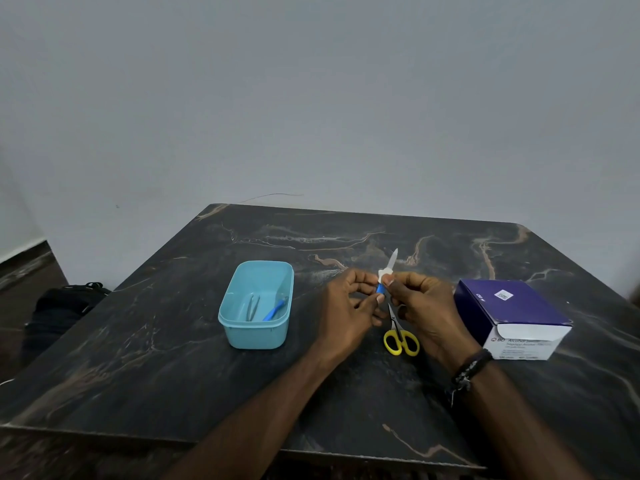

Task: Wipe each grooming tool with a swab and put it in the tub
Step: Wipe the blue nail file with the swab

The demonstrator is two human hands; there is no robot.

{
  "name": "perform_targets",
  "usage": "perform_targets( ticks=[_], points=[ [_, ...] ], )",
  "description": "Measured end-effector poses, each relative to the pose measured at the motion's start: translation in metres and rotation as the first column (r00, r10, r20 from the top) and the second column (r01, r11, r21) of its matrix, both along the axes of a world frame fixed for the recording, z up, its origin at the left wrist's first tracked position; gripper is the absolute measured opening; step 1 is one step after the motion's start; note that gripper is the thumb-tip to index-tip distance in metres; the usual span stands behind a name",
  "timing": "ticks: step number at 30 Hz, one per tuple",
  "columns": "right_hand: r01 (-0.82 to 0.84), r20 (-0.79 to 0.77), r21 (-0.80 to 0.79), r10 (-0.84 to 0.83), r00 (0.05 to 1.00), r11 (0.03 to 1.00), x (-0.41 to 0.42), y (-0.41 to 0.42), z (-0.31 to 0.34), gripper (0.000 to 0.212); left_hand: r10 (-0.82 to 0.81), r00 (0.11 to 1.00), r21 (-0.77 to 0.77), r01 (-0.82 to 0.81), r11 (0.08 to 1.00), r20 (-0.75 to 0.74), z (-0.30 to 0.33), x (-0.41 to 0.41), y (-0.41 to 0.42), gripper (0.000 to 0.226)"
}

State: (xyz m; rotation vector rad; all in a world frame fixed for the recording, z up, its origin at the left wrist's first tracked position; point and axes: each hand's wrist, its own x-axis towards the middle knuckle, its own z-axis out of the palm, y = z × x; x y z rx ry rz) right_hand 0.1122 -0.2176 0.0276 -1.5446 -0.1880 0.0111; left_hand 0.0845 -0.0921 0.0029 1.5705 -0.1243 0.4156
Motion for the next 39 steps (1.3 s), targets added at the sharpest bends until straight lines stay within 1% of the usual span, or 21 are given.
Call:
perform_targets(
  ticks=[5,10,16,19,22,24,28,31,34,36,39],
  points=[
    [0.063,-0.005,0.106,-0.063,0.998,0.992,-0.0031,0.0014,0.0051,0.011,-0.006,1.0,-0.016,0.006,1.0,-0.025,-0.0012,-0.0002,-0.003,0.016],
    [0.089,0.015,0.098,-0.091,0.996,0.991,-0.0002,-0.0003,0.003,0.013,-0.007,1.0,-0.02,0.006,1.0,-0.029,-0.0016,0.0006,-0.0031,0.016],
    [0.002,-0.009,0.042,-0.001,1.0,0.999,-0.0019,-0.0002,0.0005,0.014,0.017,1.0,-0.033,-0.017,0.999,-0.012,-0.0005,0.001,-0.0006,0.016],
    [0.045,0.004,0.066,-0.045,0.999,0.997,-0.0012,-0.0003,0.0018,0.012,0.008,1.0,-0.037,-0.009,0.999,-0.022,-0.0012,0.001,-0.0008,0.015],
    [0.136,0.03,0.107,-0.139,0.99,0.985,0.002,-0.0028,0.0017,0.008,-0.03,0.999,-0.022,0.029,0.999,-0.031,-0.003,0.0003,-0.0034,0.014],
    [0.154,0.032,0.141,-0.16,0.987,0.978,0.0034,-0.0046,0.0015,0.008,-0.044,0.998,-0.014,0.044,0.999,-0.041,-0.0036,-0.0002,-0.0047,0.014],
    [0.116,0.019,0.094,-0.118,0.993,0.989,0.0036,-0.0036,-0.0005,0.009,-0.024,0.999,-0.018,0.023,1.0,-0.033,-0.0029,0.0003,-0.0035,0.014],
    [0.034,-0.011,0.038,-0.033,0.999,0.999,0.0036,-0.0018,-0.0032,0.014,-0.001,1.0,-0.045,0.0,0.999,-0.024,-0.0012,0.001,-0.0011,0.014],
    [-0.025,-0.017,0.045,0.026,1.0,0.999,0.0019,-0.0007,-0.0017,0.017,0.007,1.0,-0.058,-0.009,0.998,-0.024,-0.0002,0.0012,0.0003,0.015],
    [-0.004,-0.018,0.065,0.005,1.0,0.998,0.0008,-0.0001,-0.0003,0.016,0.004,1.0,-0.05,-0.005,0.999,-0.025,-0.0005,0.0011,0.0,0.014],
    [0.095,0.009,0.108,-0.097,0.995,0.99,0.0022,-0.0024,0.0004,0.013,-0.034,0.998,-0.04,0.032,0.999,-0.044,-0.0028,0.0007,-0.0025,0.014]
  ],
)
